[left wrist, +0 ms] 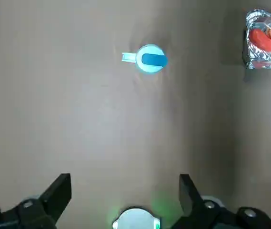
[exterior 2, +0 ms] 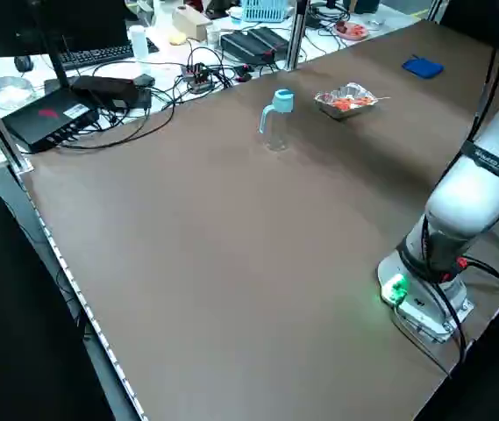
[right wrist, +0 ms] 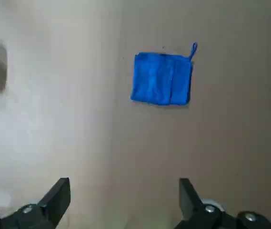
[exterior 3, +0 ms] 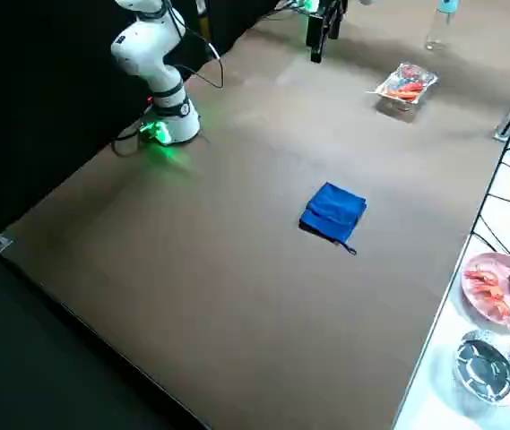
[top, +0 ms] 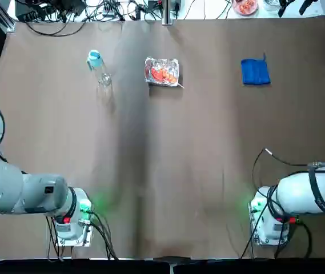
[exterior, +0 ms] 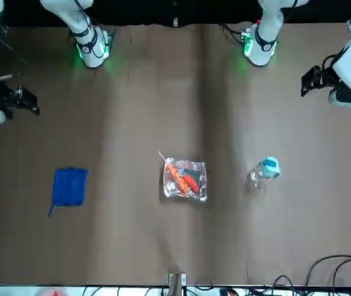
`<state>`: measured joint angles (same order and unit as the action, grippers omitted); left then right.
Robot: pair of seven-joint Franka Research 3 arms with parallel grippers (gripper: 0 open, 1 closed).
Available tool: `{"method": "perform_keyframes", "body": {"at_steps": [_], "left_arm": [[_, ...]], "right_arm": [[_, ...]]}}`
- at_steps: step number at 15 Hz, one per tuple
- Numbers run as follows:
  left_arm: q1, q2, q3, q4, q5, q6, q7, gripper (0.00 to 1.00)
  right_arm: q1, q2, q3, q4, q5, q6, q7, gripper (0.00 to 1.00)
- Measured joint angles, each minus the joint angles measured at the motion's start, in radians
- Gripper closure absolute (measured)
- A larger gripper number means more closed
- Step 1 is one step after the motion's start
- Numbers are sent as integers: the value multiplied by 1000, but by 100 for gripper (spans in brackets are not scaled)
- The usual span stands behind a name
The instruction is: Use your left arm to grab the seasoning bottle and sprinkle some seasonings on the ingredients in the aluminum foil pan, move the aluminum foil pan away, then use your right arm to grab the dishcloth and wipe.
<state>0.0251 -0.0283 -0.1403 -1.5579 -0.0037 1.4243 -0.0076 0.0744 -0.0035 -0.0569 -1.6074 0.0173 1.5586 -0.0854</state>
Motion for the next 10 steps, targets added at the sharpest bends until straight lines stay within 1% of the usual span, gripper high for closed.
{"method": "perform_keyframes", "body": {"at_steps": [4,6,8,10], "left_arm": [[21,4,1,-3,0,0,1,0],[32,14,1,-7,0,-1,-27,0],[50,26,2,-17,0,0,-131,0],[66,48,4,-26,6,11,-336,0]], "right_arm": [[0,0,0,0,0,-1,0,0],[0,0,1,0,0,-1,0,0],[0,0,1,0,0,-1,0,0],[0,0,1,0,0,-2,-1,0]]}}
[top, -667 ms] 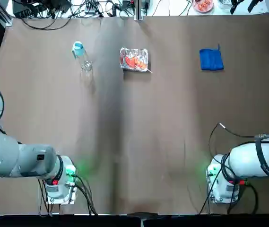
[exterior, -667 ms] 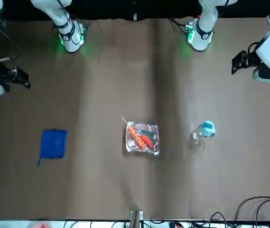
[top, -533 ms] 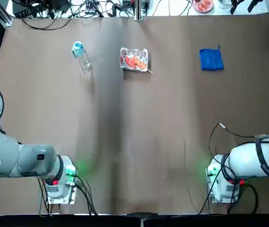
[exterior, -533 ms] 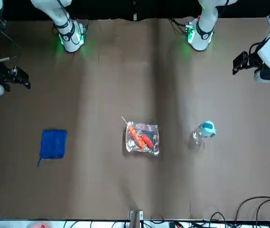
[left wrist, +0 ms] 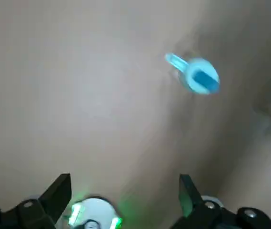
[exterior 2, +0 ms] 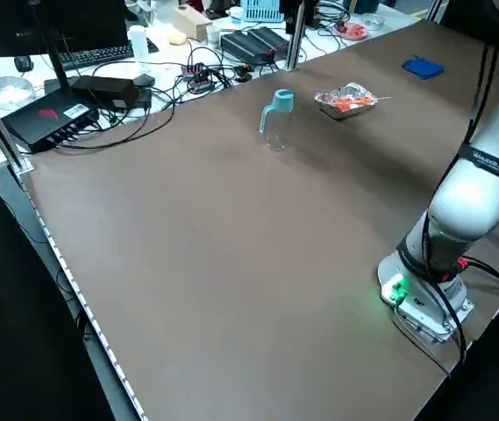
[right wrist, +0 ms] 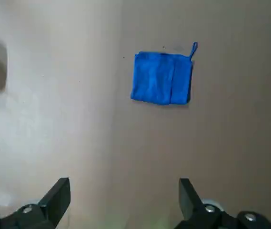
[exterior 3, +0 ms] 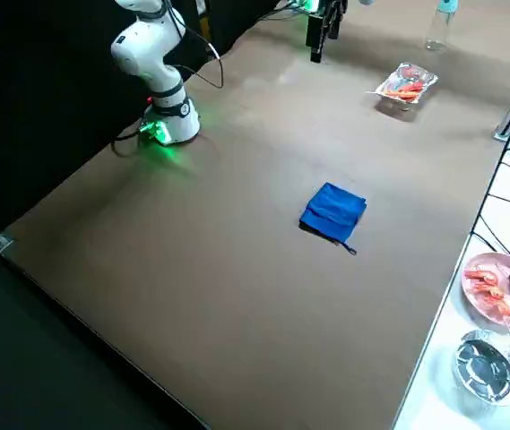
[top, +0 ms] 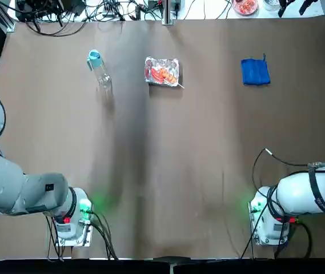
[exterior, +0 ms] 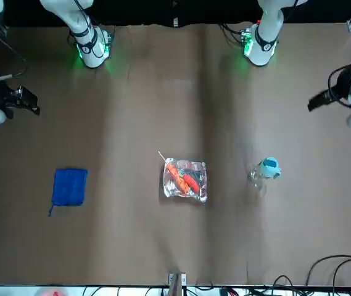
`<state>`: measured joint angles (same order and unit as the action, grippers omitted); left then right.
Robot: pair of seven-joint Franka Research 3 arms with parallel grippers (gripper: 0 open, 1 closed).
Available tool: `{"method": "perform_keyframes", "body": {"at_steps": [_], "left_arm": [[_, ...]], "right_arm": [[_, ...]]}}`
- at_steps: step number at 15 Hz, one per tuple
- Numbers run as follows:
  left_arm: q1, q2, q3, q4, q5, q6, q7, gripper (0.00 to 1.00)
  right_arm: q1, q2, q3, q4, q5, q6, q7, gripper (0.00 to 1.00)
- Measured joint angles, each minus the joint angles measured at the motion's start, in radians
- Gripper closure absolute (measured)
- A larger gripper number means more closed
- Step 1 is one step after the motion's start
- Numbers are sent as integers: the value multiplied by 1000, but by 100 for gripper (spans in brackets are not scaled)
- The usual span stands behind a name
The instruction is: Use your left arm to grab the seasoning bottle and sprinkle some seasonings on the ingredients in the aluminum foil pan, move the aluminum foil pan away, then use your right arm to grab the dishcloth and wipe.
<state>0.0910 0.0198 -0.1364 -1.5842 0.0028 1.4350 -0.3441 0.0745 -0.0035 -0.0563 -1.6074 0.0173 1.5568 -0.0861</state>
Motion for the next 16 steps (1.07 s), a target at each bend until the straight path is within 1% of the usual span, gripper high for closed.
{"method": "perform_keyframes", "body": {"at_steps": [2,3,6,8,10,12,14,16], "left_arm": [[5,34,0,-6,25,30,-217,0],[7,72,1,-13,29,66,-405,0],[18,124,1,-23,29,172,-667,0],[23,147,1,-58,21,270,-812,0],[23,170,0,-113,15,378,-935,0],[21,203,-1,-165,14,484,-1047,0],[14,245,-1,-188,14,551,-1135,0],[4,291,-3,-192,14,598,-1195,0]], "right_arm": [[0,2,0,-2,1,0,0,0],[0,16,-1,-7,2,0,0,0],[0,35,0,-7,2,1,0,0],[0,36,0,-7,2,1,0,0],[0,36,0,-6,0,4,-1,0],[0,36,0,-7,0,40,-1,0],[0,36,0,-6,0,75,0,0],[0,36,0,-5,1,84,0,0]]}}
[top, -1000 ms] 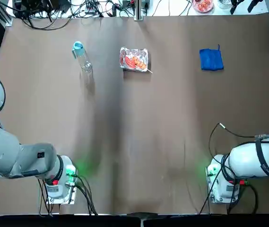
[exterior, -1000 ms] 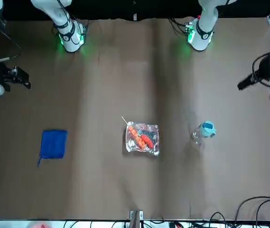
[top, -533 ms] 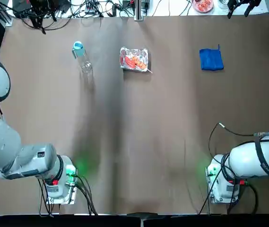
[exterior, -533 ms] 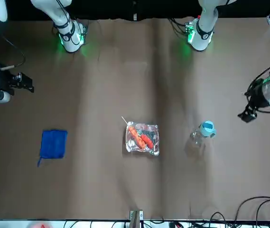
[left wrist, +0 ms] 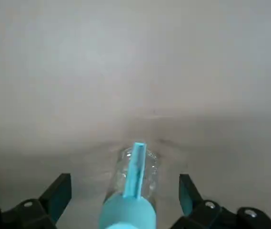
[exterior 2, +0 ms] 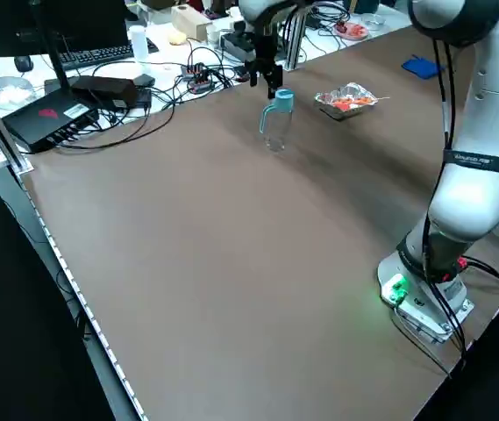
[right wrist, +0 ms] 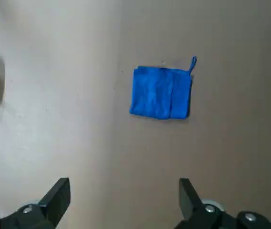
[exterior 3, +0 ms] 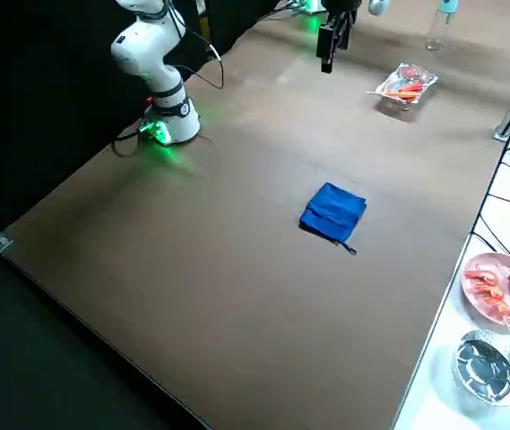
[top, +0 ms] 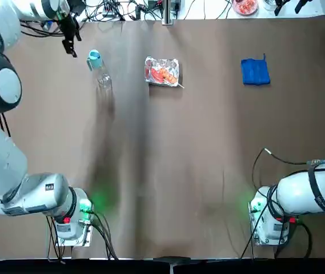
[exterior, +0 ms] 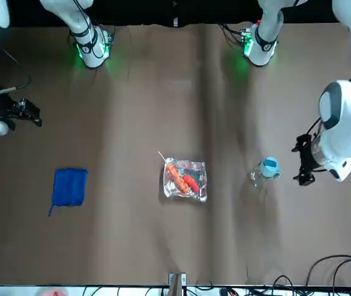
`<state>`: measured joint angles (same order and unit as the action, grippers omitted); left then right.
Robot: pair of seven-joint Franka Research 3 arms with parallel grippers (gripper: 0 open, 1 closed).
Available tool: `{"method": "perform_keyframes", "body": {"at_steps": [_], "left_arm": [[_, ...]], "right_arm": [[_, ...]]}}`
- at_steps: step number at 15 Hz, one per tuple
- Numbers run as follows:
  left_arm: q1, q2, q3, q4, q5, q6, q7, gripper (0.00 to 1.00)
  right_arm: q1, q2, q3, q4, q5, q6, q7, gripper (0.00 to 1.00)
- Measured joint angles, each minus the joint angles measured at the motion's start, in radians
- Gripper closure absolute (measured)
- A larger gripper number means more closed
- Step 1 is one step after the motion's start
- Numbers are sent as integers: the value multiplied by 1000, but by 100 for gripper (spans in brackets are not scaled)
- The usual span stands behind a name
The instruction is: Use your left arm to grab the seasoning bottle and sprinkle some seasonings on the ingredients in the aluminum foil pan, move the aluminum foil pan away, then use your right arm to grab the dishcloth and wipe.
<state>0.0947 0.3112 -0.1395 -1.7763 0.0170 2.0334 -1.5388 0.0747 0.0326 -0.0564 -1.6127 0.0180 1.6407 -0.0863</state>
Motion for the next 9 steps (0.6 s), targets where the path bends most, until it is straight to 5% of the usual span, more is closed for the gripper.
{"method": "perform_keyframes", "body": {"at_steps": [4,9], "left_arm": [[-30,76,0,-3,8,70,-47,0],[-66,160,-1,-6,142,153,-141,0]], "right_arm": [[5,0,3,3,2,10,1,0],[7,0,3,3,2,9,1,0]]}}
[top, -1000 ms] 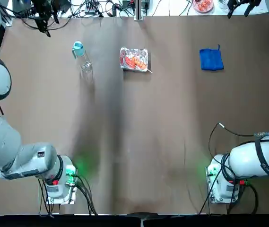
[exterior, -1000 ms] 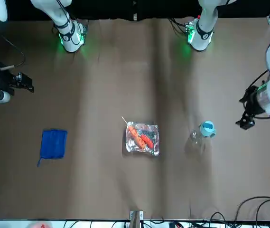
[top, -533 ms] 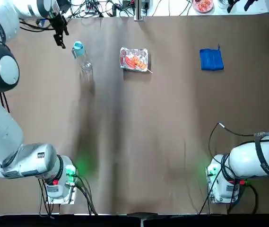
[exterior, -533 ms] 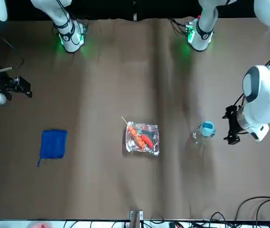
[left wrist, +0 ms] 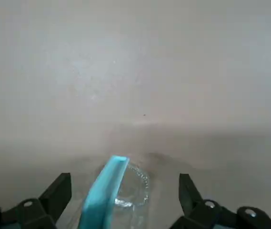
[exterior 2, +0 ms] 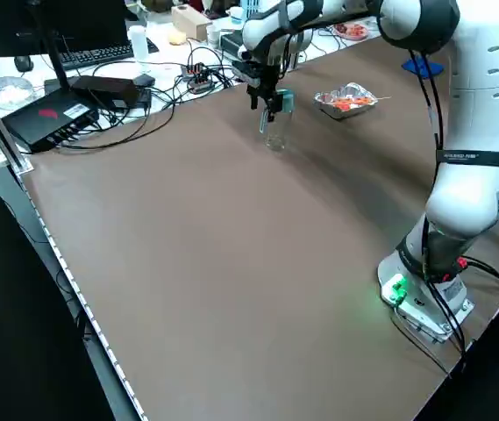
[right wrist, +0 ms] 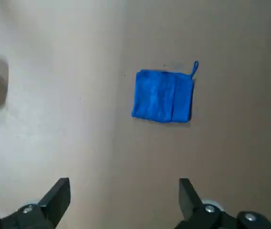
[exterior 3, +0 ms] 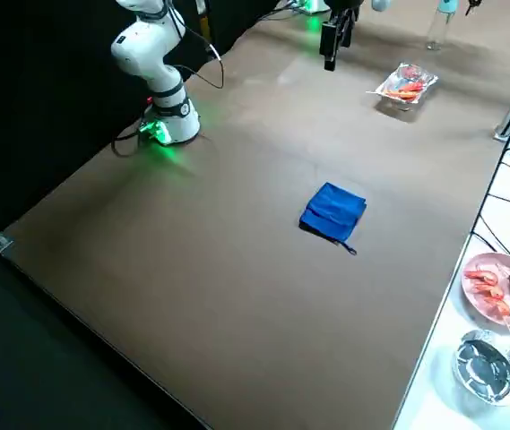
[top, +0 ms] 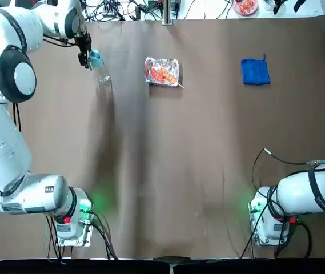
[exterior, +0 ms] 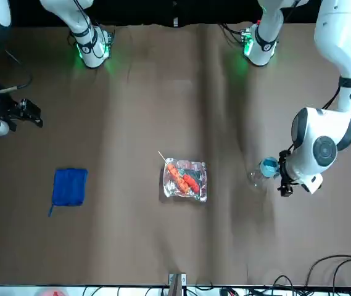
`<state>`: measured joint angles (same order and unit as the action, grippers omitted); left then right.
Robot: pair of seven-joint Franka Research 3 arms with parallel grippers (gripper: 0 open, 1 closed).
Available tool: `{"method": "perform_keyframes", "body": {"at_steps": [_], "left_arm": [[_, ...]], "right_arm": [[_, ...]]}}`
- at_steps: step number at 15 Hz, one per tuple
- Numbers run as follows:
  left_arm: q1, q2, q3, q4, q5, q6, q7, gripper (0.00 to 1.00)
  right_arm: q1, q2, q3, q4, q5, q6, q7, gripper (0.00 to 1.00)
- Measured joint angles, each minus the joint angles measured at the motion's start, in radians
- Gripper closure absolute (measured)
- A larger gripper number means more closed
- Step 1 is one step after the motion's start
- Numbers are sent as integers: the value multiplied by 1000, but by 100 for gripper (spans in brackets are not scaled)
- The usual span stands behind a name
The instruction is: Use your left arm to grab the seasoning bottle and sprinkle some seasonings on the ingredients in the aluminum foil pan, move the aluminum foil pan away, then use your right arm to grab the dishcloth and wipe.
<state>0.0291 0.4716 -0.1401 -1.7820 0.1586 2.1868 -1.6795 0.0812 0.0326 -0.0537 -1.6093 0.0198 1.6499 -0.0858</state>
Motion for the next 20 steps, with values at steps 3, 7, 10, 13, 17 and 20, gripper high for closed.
{"method": "perform_keyframes", "body": {"at_steps": [3,7,10,13,17,20], "left_arm": [[7,15,1,1,13,13,-5,0],[9,15,-1,1,14,11,-2,4],[9,15,-4,-2,14,9,7,6],[9,15,-5,-6,14,9,26,10],[9,15,-7,-7,14,-2,35,15],[9,14,-7,-7,14,-5,36,26]], "right_arm": [[0,-7,-5,-1,0,-30,0,0],[-1,-14,-8,-1,0,-43,0,0],[-1,-14,-7,-1,-1,-43,0,0],[0,-14,-6,-1,-2,-43,-1,0],[0,-14,-5,-1,-2,-43,-1,0],[0,-14,-5,-1,-2,-43,-1,0]]}}
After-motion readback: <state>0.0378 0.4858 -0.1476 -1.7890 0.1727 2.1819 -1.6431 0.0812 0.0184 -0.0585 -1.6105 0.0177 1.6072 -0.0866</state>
